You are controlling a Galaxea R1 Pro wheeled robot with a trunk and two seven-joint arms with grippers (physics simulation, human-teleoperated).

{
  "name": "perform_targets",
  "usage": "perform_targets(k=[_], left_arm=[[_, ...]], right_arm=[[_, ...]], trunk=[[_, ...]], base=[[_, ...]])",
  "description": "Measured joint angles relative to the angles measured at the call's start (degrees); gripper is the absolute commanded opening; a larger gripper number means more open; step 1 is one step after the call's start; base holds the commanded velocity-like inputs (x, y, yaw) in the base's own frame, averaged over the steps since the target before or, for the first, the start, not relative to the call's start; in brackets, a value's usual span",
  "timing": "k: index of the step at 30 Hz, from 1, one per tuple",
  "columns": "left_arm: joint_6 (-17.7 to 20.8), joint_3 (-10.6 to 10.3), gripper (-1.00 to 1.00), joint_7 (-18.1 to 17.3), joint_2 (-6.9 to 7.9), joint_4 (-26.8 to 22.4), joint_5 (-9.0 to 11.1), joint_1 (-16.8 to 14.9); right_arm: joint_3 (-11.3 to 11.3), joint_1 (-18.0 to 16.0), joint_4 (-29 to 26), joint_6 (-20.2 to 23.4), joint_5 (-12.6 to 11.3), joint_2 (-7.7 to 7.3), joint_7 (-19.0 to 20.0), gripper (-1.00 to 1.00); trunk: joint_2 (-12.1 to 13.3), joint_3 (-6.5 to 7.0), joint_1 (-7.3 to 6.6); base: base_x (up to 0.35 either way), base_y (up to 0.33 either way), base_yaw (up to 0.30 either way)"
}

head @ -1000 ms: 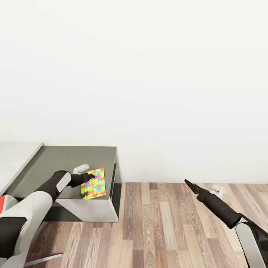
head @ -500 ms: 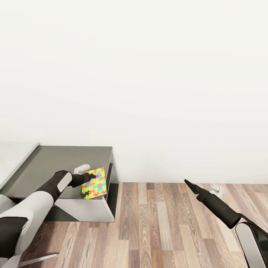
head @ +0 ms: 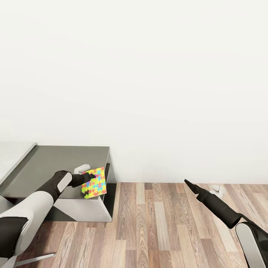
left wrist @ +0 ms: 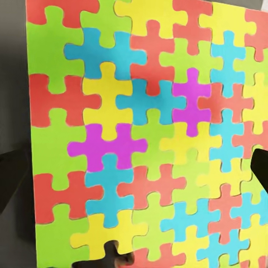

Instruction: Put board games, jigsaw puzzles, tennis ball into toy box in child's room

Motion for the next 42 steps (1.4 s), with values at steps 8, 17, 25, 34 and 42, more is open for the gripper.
perform_targets(k=[8, 17, 25, 34, 42], left_arm=[[-0.3, 0.0, 1.00, 0.0, 0.36, -0.3, 0.0, 0.0], [-0.9, 0.6, 1.00, -0.8, 4.82, -6.6, 0.6, 0.0], [9.7, 2.3, 1.00, -10.9, 12.27, -18.1, 2.6, 0.6], [18.9, 6.3, 1.00, -38.9, 15.04, -31.1, 3.2, 9.3], [19.3, 7.1, 1.00, -62.7, 15.41, -48.3, 2.6, 23.5]], right_arm=[[0.0, 0.0, 0.0, 0.0, 0.0, 0.00, 0.0, 1.00], [0.1, 0.0, 0.0, -0.1, 0.1, 0.05, -0.1, 1.00], [0.3, 0.0, 0.0, -0.1, 0.1, 0.38, -0.1, 1.00], [0.4, 0.0, 0.0, -0.1, 0.1, 0.64, -0.1, 1.00], [0.5, 0.0, 0.1, -0.1, 0.0, 0.75, -0.1, 1.00]], trunk=[[0.0, 0.00, 0.00], [0.0, 0.01, 0.00], [0.0, 0.00, 0.00], [0.0, 0.03, 0.00], [0.0, 0.53, -0.01]], base=[[0.000, -0.002, 0.000], [0.000, 0.000, 0.000], [0.000, 0.000, 0.000], [0.000, 0.000, -0.008], [0.000, 0.000, -0.096]])
